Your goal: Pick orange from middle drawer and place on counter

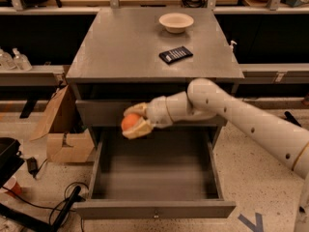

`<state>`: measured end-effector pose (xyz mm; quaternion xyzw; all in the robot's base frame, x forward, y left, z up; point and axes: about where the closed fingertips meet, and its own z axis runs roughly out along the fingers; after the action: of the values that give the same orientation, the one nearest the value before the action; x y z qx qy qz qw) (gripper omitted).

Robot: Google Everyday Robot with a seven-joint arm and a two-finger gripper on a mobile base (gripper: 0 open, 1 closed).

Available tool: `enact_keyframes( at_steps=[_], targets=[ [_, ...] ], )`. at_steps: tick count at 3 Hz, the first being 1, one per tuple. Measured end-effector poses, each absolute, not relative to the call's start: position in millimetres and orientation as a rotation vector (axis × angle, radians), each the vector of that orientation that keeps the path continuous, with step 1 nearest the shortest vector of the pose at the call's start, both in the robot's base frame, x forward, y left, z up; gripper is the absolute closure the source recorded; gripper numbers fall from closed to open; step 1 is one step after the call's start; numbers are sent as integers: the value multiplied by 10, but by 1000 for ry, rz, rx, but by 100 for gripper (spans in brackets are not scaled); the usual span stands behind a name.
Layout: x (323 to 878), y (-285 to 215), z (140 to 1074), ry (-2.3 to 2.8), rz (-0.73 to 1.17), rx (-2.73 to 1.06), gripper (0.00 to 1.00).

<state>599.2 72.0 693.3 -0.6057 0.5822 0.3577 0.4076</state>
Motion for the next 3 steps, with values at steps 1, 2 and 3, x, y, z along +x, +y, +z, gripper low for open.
enact_keyframes(
  at_steps=[1,2,3],
  targets=[
    [6232,615,7793,1415,927,-1525,100],
    [6689,685,8663,1415,882,-1500,100],
    [7094,853,9084,1433,812,-1416,100]
  ],
)
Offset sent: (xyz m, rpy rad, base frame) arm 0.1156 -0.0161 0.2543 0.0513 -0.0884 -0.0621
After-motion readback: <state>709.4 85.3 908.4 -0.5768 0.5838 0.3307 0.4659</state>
